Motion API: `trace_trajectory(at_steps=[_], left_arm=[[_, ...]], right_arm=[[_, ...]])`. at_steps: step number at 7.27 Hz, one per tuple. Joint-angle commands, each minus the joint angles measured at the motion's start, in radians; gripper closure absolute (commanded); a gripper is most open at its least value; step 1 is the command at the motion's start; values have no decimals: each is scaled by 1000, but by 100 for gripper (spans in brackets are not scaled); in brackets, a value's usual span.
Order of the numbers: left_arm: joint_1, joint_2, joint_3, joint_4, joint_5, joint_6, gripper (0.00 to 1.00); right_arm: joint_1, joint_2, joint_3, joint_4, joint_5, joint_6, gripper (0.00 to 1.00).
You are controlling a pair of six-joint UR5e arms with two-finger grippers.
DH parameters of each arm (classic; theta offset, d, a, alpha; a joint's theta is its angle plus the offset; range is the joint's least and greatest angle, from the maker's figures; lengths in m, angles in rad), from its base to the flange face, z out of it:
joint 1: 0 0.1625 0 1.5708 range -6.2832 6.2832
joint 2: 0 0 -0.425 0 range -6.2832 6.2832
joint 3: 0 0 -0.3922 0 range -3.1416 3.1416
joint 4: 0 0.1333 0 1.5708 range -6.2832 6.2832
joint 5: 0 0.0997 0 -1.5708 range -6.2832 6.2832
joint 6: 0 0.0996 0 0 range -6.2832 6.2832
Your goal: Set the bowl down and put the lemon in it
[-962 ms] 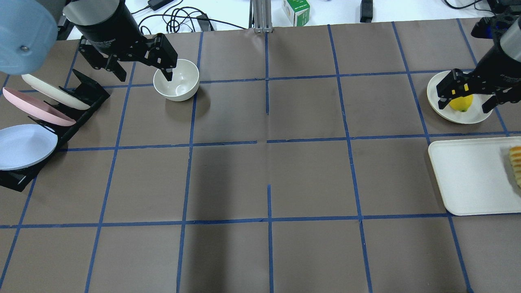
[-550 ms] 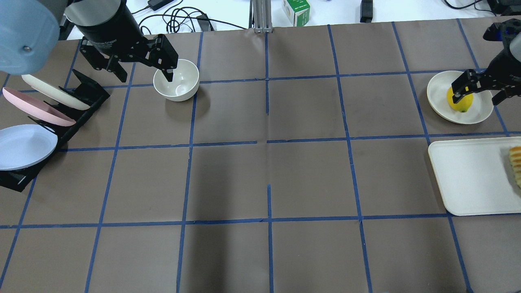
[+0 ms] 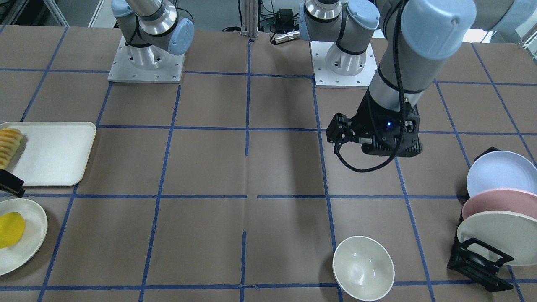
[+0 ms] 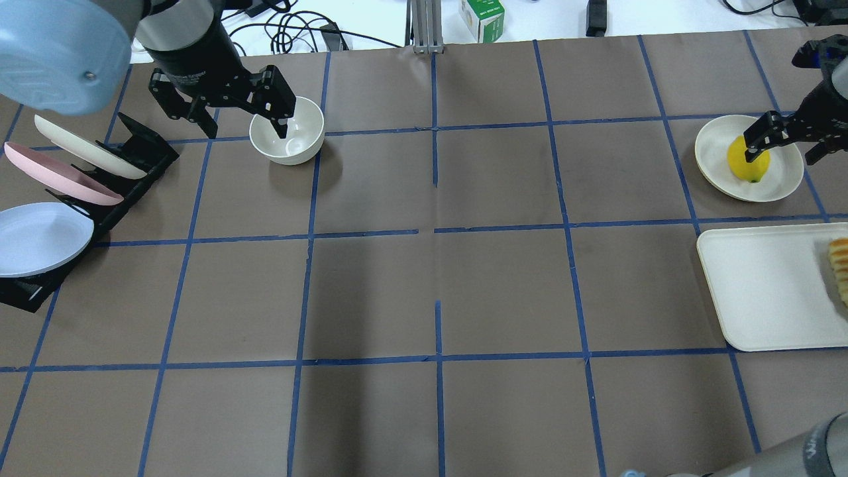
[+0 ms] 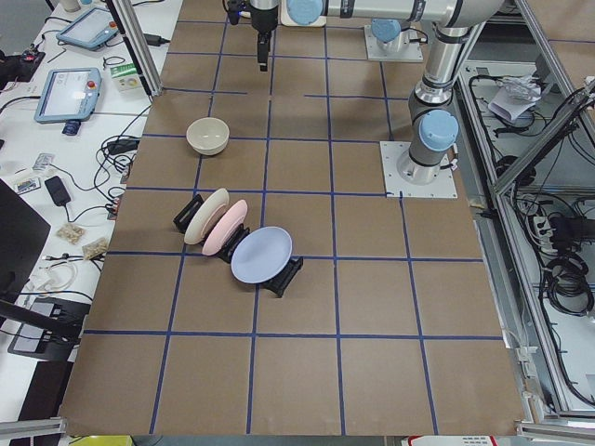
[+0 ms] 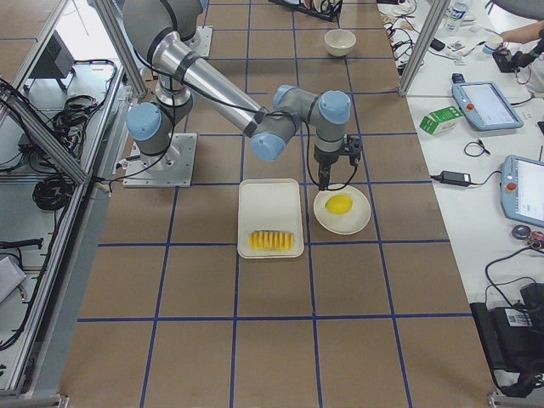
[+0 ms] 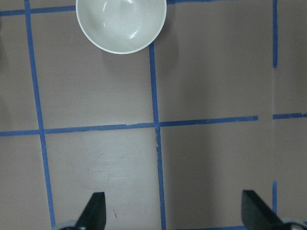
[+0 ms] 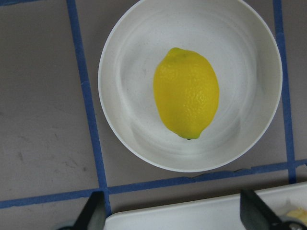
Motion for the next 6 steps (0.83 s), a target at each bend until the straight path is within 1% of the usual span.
trace_trajectory(at_steps=[1, 2, 3, 4, 5, 6], left_arm=[[45, -102, -10, 114, -2, 56, 0], [74, -151, -10, 148, -4, 15, 0], [91, -200, -6, 211, -2, -2, 0], [120, -260, 1, 315, -4, 12, 0], [157, -311, 13, 378, -7, 14, 0], [168, -357, 14, 452, -8, 27, 0]], right_arm=[[-1, 89, -63, -2, -1, 3, 0], [-1, 130, -83, -5, -1, 1, 0], [-2, 159, -93, -66, -2, -2, 0], [-1, 179, -94, -86, -2, -2, 0], [-1, 185, -96, -88, -2, 0, 0], [-1, 193, -97, -89, -2, 0, 0]])
